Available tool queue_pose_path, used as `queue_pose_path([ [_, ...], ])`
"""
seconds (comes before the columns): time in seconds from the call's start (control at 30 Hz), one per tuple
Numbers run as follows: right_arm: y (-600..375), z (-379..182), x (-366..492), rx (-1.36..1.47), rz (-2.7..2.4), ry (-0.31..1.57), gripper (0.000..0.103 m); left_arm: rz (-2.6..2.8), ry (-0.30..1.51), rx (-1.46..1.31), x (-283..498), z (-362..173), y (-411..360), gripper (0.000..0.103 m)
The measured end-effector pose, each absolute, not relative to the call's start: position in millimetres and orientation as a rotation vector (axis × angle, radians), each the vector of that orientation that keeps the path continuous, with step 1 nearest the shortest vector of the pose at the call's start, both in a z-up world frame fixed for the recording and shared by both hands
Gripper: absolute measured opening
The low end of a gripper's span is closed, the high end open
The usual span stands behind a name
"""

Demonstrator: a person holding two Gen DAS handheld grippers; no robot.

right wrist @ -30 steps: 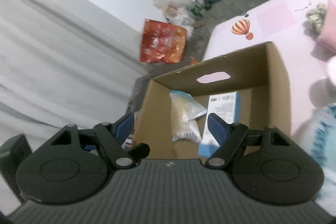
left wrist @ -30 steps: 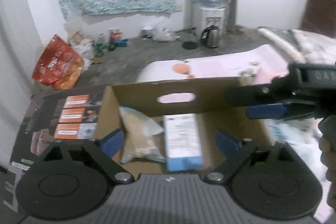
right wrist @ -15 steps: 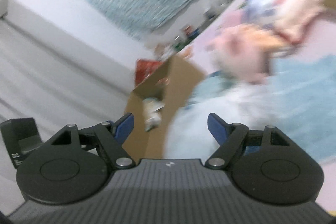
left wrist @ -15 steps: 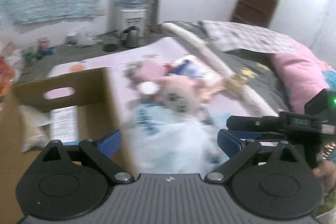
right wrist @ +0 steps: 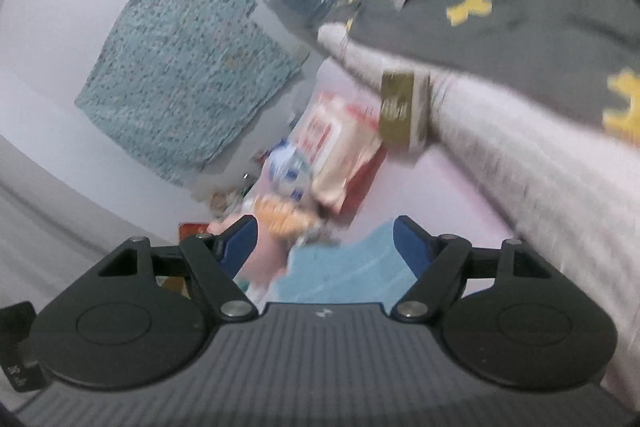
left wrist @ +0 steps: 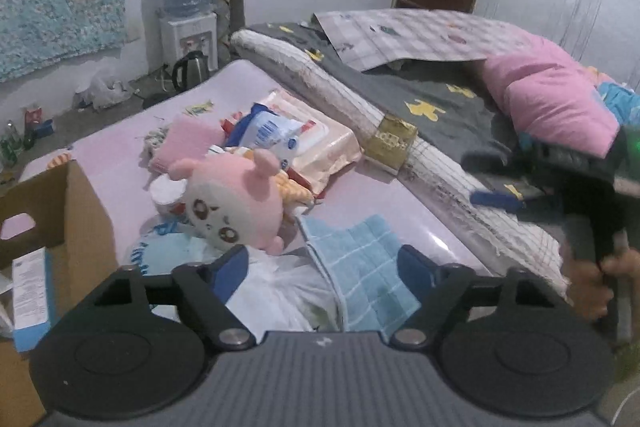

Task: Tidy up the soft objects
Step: 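Reach back to the pile and grasp the olive-gold small box with the right tool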

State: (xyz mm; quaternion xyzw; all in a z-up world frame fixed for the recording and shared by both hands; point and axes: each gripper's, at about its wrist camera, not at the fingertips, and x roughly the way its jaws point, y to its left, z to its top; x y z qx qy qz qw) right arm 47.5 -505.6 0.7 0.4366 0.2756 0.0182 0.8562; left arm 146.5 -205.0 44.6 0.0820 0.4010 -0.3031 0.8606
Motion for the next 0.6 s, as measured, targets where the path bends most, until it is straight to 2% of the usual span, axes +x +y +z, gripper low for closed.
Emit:
queue_pose_path([
  [0.2, -536, -11, 103, 0.9, -0.046, 0.584, 0.06, -0.684, 0.854, 0.252, 146, 27, -233, 0.059],
  [0.27, -547, -20, 123, 0.89, -0.083, 0.595, 0.06, -0.686, 0.875, 0.265, 147, 21, -239, 0.045],
  [0.33, -556, -30, 144, 0.883, -0.109, 0.61, 0.06, -0.68, 0.896, 0.28, 150, 15, -244, 0.038],
  [0.6, -567, -58, 199, 0.839, -0.099, 0.665, 0.061, -0.629, 0.892, 0.297, 166, 17, -238, 0.036],
])
